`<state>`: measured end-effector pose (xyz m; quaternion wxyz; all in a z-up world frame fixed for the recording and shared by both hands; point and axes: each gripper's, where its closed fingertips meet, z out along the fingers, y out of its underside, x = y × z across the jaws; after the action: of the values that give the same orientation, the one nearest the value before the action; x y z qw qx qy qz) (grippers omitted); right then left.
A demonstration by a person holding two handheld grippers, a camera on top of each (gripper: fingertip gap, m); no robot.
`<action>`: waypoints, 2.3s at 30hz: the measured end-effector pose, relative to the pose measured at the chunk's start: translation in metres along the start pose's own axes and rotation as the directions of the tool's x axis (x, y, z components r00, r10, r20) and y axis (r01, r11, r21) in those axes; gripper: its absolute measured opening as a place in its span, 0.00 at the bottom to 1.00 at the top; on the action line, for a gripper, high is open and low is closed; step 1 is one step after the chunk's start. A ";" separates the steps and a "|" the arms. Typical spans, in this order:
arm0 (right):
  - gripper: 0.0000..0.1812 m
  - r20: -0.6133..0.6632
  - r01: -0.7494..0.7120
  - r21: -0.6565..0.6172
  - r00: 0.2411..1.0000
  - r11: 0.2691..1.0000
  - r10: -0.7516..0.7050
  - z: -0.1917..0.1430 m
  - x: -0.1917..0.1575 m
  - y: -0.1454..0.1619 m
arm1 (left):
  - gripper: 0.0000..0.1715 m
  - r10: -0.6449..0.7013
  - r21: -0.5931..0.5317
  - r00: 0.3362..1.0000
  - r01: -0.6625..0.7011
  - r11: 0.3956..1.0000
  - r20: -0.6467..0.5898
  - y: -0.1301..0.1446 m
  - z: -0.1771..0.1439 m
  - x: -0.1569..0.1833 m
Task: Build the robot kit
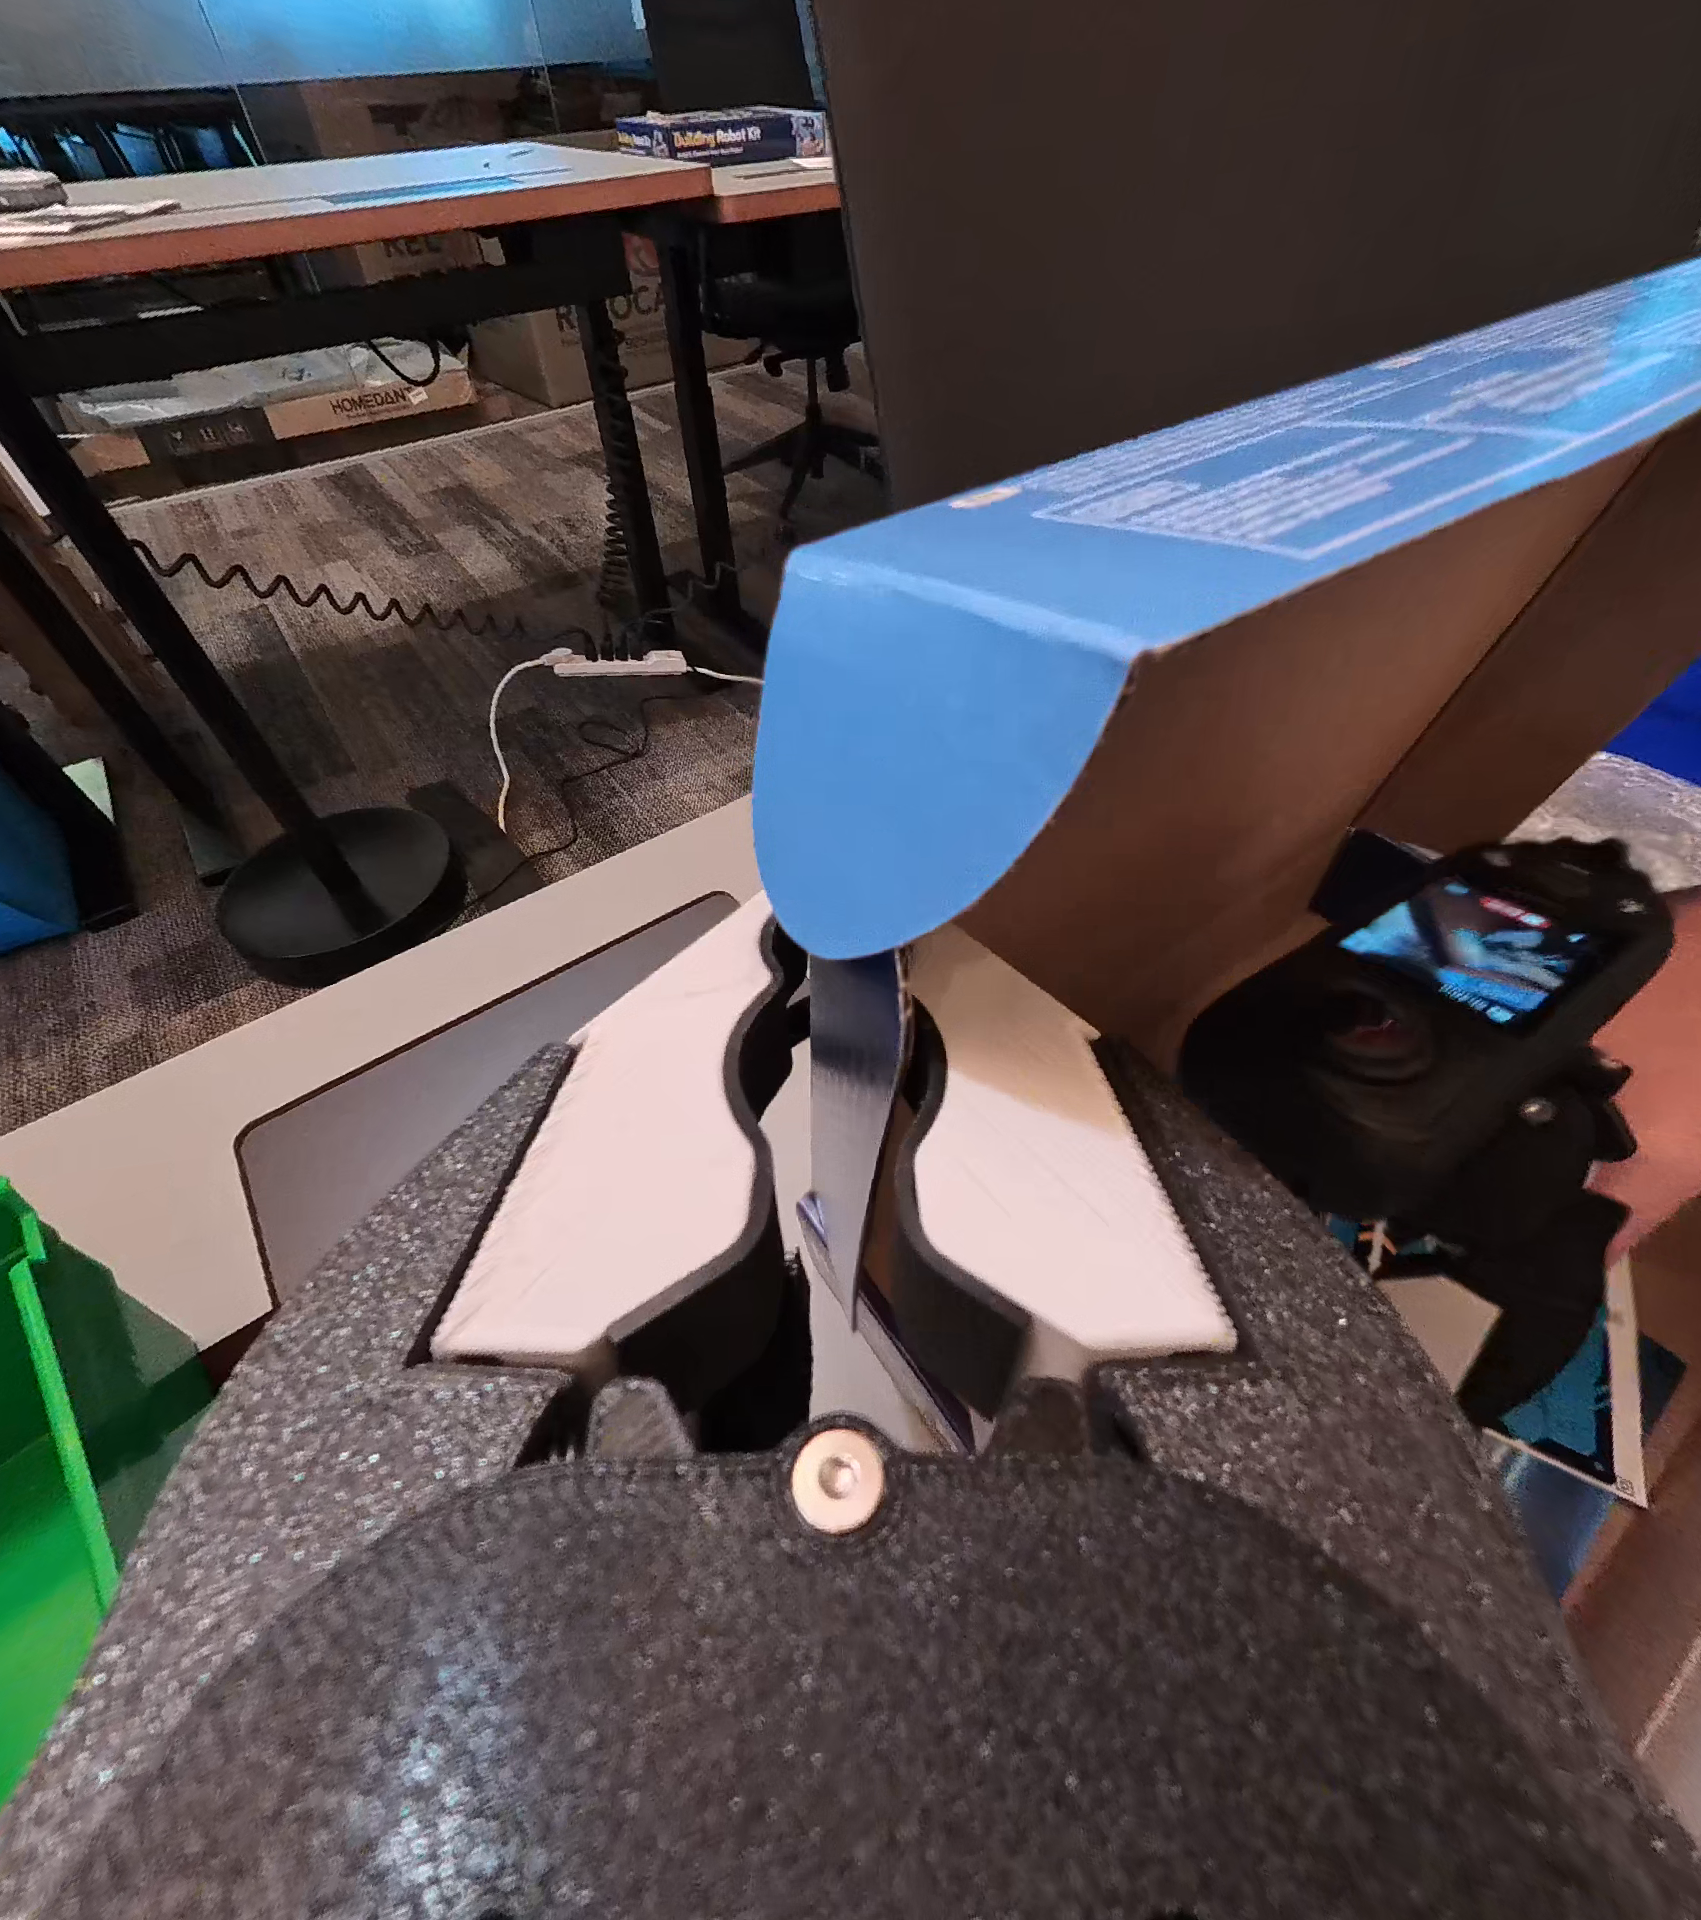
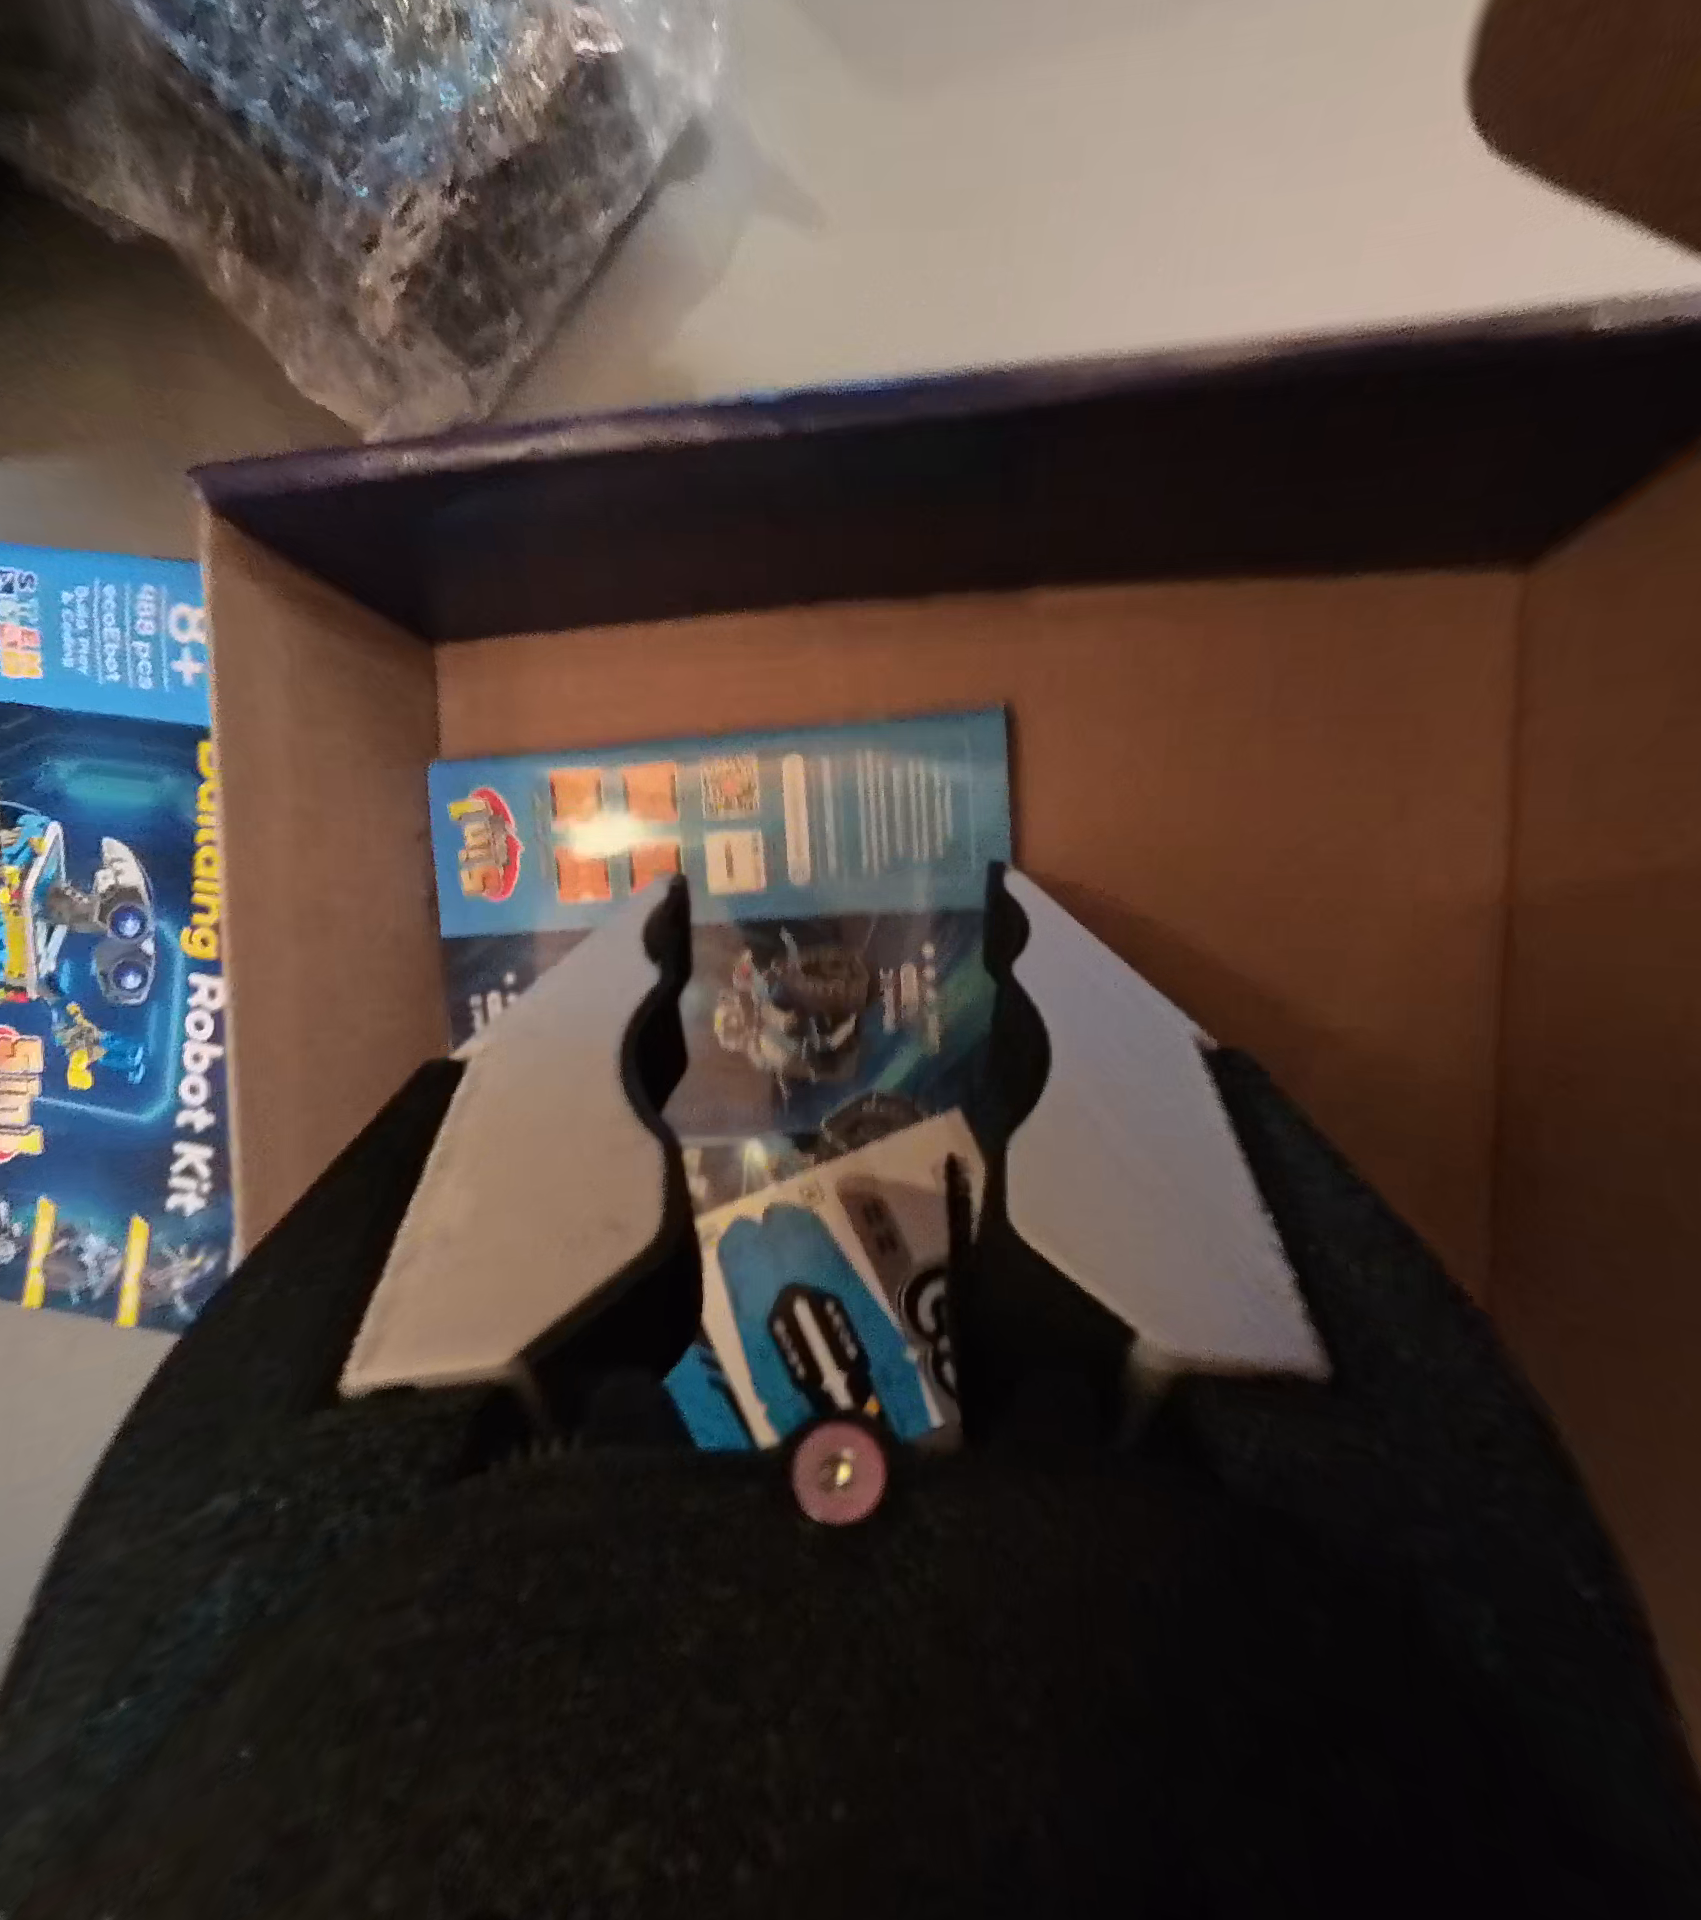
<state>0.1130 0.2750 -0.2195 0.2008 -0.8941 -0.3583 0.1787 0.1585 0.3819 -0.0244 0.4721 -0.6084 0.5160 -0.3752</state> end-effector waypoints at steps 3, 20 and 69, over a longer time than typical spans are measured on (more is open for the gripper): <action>0.36 -0.043 0.038 -0.077 0.998 0.996 -0.041 0.013 0.010 -0.001 | 0.05 0.012 -0.007 1.000 -0.012 1.000 -0.010 0.001 0.000 0.003; 0.18 0.046 0.004 -0.063 0.999 0.998 -0.001 -0.036 -0.035 0.002 | 0.05 -0.003 -0.001 1.000 0.003 1.000 0.002 0.000 0.001 -0.002; 0.12 -0.733 0.028 -0.378 0.601 0.925 -0.318 -0.054 -0.112 0.085 | 0.04 0.020 -0.013 0.998 -0.021 1.000 -0.063 0.002 -0.003 0.010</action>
<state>0.1103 0.1268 -0.1955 0.2016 -0.8619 -0.3452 -0.3120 0.1571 0.3717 -0.0264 0.4553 -0.5941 0.5393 -0.3859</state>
